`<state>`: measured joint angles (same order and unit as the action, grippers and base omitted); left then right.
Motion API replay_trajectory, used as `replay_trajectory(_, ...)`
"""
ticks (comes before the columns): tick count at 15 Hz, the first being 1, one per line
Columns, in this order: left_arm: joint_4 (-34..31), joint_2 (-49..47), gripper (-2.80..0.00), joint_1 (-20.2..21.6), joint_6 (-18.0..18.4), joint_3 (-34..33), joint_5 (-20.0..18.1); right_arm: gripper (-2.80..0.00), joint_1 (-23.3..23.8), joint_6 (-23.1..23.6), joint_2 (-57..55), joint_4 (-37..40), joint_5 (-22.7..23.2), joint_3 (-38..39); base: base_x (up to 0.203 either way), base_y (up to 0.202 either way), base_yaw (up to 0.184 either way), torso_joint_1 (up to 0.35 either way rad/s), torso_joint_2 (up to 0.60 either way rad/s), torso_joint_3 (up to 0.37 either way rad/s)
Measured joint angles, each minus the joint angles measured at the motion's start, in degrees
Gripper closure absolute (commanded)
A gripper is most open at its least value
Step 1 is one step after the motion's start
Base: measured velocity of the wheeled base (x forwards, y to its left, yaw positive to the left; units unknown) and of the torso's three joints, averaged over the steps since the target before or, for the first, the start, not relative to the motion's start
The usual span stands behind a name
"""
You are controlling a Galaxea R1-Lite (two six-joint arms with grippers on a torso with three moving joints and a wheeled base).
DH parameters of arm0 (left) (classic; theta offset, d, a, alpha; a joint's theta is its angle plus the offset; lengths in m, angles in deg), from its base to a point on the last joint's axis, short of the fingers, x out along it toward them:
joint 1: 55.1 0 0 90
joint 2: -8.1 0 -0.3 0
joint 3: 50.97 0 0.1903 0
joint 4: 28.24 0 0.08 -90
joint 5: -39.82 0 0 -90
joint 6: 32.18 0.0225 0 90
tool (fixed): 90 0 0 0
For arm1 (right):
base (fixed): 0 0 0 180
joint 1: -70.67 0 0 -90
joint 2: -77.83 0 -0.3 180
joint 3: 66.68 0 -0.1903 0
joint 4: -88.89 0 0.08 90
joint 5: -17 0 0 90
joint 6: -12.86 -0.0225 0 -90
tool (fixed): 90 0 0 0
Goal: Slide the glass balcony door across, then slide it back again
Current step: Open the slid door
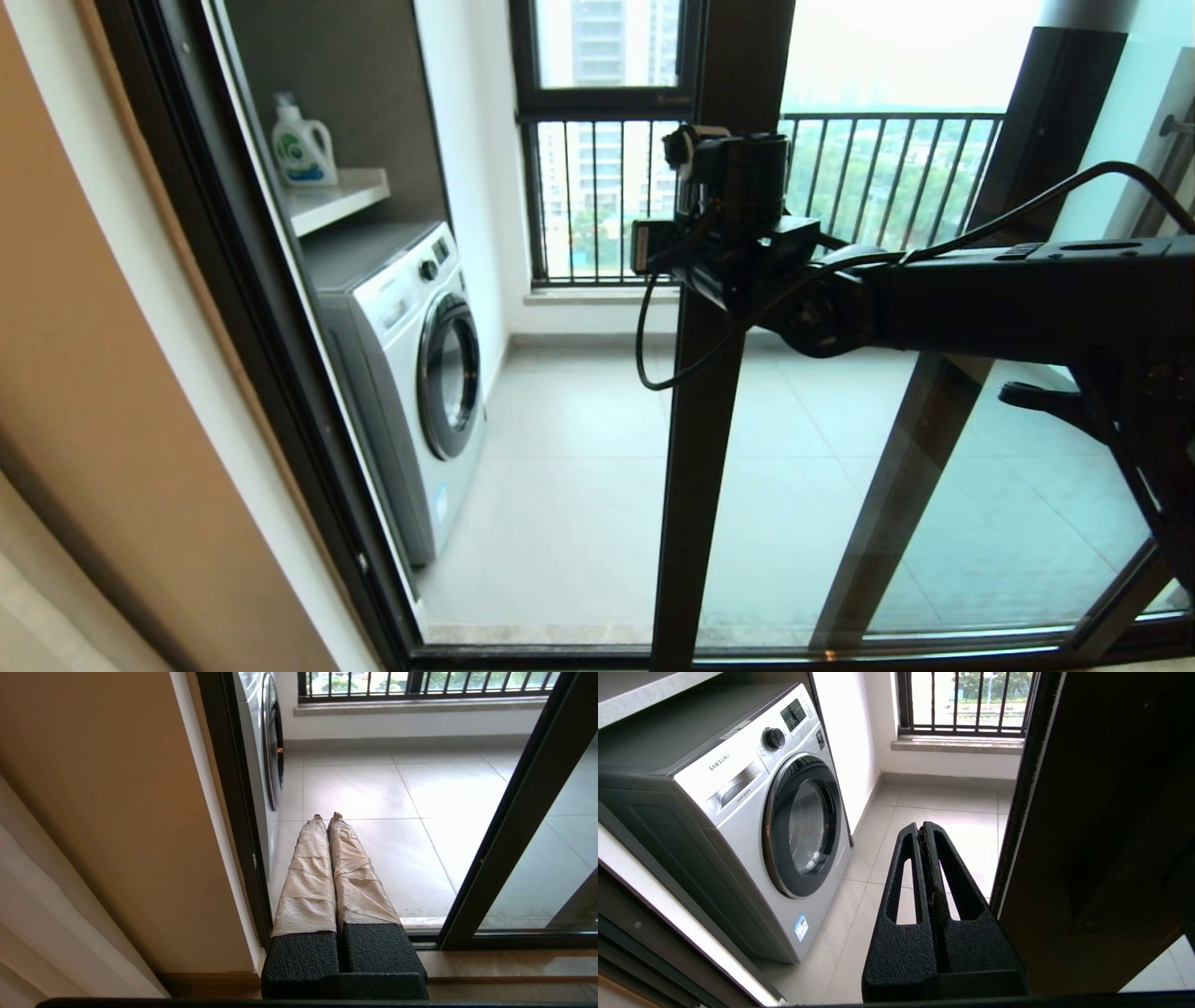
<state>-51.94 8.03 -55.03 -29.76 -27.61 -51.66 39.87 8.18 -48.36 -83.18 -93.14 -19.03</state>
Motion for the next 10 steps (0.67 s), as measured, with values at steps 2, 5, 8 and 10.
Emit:
replay_trajectory(2, 0.0, 0.0, 0.00, -0.1, 0.0, 0.0, 0.0, 0.00, 0.5, 0.0, 1.3, -0.2, -0.5, 1.6, 0.000, 0.000, 0.000, 0.000, 0.00, 0.000)
replay_trajectory(5, 0.0, 0.0, 0.00, -0.1, 0.0, 0.0, 0.0, 0.00, 1.1, 0.2, 3.0, -0.2, -0.3, 4.3, 0.000, 0.000, 0.000, 0.000, 0.00, 0.000)
replay_trajectory(8, 0.0, 0.0, 0.00, 0.0, 0.0, 0.0, 0.0, 0.00, 2.4, 0.2, 4.1, -0.9, 0.0, 5.9, 0.000, 0.000, 0.000, 0.000, 0.00, 0.000)
replay_trajectory(10, 0.0, 0.0, 0.00, 0.0, 0.0, 0.0, 0.0, 0.00, 2.6, 0.2, 4.7, -1.7, 0.1, 7.2, 0.000, 0.000, 0.000, 0.000, 0.00, 0.000)
